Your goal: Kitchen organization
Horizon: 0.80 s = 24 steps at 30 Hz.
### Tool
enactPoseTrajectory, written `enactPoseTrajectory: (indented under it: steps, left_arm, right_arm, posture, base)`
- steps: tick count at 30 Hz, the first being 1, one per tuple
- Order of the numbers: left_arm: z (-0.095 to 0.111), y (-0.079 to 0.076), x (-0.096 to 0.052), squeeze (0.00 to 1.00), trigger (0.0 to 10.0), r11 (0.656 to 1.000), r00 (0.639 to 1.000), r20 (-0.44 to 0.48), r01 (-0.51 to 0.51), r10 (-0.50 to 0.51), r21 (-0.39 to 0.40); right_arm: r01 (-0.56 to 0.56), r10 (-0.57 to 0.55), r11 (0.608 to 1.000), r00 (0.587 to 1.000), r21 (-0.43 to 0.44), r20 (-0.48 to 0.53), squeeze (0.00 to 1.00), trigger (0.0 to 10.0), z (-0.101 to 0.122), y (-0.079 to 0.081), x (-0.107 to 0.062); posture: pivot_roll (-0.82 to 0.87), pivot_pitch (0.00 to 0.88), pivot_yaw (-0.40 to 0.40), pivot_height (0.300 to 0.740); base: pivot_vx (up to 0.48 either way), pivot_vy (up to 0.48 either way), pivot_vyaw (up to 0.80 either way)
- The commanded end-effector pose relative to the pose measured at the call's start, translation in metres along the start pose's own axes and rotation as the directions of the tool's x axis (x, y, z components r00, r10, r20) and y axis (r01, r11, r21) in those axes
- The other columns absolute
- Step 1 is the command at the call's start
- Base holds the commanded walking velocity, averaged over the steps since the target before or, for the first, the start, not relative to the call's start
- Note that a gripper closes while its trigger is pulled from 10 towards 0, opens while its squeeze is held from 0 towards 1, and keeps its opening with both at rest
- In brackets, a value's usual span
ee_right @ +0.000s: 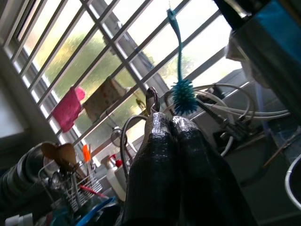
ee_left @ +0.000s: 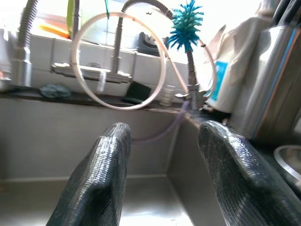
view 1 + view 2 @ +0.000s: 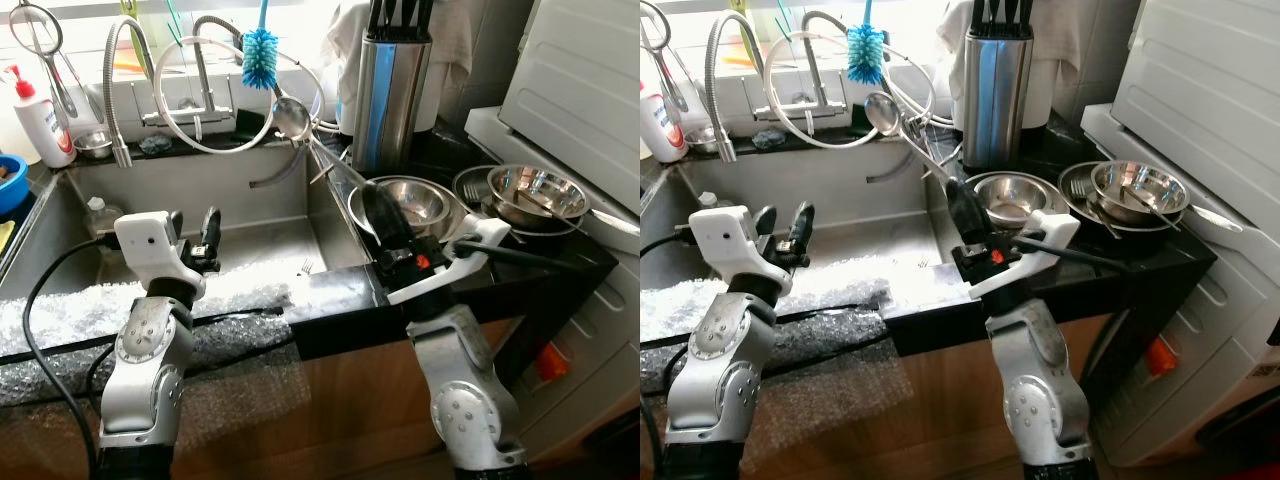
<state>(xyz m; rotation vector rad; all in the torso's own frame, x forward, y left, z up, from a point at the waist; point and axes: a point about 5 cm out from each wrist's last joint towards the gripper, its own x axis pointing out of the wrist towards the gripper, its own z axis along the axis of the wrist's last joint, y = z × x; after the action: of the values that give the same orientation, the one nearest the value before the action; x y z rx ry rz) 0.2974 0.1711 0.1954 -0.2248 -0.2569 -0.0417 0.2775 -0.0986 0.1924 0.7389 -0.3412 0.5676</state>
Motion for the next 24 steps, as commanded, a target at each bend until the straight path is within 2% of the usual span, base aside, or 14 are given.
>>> enactPoseTrajectory:
  steps: [1, 5, 7, 8, 11, 14, 15, 22, 24]
  left_arm:
    - [0.007, -0.004, 0.004, 0.0, 10.0, 0.999, 1.0, 0.012, 0.014, -0.014, -0.036]
    - [0.011, -0.01, 0.01, 0.0, 10.0, 0.987, 0.999, -0.001, 0.046, -0.047, -0.151]
    - [0.012, -0.012, 0.011, 0.0, 10.0, 0.984, 0.998, -0.005, 0.058, -0.06, -0.168]
    - [0.011, -0.018, 0.01, 0.0, 10.0, 0.968, 0.992, -0.019, 0.115, -0.122, -0.225]
    - [0.009, -0.026, 0.008, 0.0, 10.0, 0.935, 0.982, -0.033, 0.166, -0.185, -0.313]
    - [0.011, -0.03, 0.008, 0.0, 10.0, 0.927, 0.978, -0.029, 0.186, -0.207, -0.326]
    - [0.011, -0.032, 0.008, 0.0, 10.0, 0.92, 0.975, -0.028, 0.196, -0.218, -0.339]
    - [0.014, -0.036, 0.007, 0.0, 10.0, 0.895, 0.972, -0.02, 0.208, -0.235, -0.395]
    - [0.02, -0.041, 0.008, 0.0, 10.0, 0.867, 0.967, 0.011, 0.234, -0.255, -0.44]
  right_arm:
    - [0.037, -0.041, 0.994, 0.999, 0.103, 0.037, 0.0, 10.0, -0.005, -0.002, -0.001]
    - [0.045, -0.047, 0.991, 0.999, 0.13, 0.017, 0.0, 10.0, -0.009, -0.006, -0.007]
    - [0.046, -0.048, 0.989, 0.999, 0.141, 0.015, 0.0, 10.0, -0.009, -0.007, -0.007]
    - [0.051, -0.053, 0.985, 0.999, 0.162, 0.007, 0.0, 10.0, -0.011, -0.008, -0.009]
    - [0.042, -0.04, 0.979, 0.999, 0.2, -0.011, 0.0, 10.0, -0.015, -0.008, -0.01]
    - [0.037, -0.029, 0.97, 0.999, 0.24, -0.035, 0.0, 10.0, -0.018, -0.007, -0.011]
    - [0.049, -0.032, 0.958, 0.997, 0.281, -0.064, 0.0, 10.0, -0.022, -0.008, -0.012]
    - [0.038, -0.001, 0.947, 0.994, 0.319, -0.113, 0.0, 10.0, -0.026, -0.006, -0.014]
    - [0.057, -0.008, 0.937, 0.99, 0.345, -0.143, 0.0, 10.0, -0.03, -0.007, -0.015]
  posture:
    - [-0.13, 0.0, -0.001, 0.74]
    - [-0.13, 0.0, 0.001, 0.74]
    - [-0.13, 0.0, 0.001, 0.74]
    - [-0.13, 0.0, 0.001, 0.74]
    - [-0.12, 0.0, 0.0, 0.74]
    - [-0.12, 0.0, -0.003, 0.74]
    - [-0.13, 0.0, -0.007, 0.74]
    - [-0.13, 0.0, -0.012, 0.74]
    - [-0.13, 0.0, -0.016, 0.74]
  base:
    - [0.0, 0.0, 0.0]
    - [0.0, 0.0, 0.0]
    - [0.0, 0.0, 0.0]
    - [0.0, 0.0, 0.0]
    - [0.0, 0.0, 0.0]
    - [0.0, 0.0, 0.0]
    - [0.0, 0.0, 0.0]
    - [0.0, 0.0, 0.0]
    - [0.0, 0.0, 0.0]
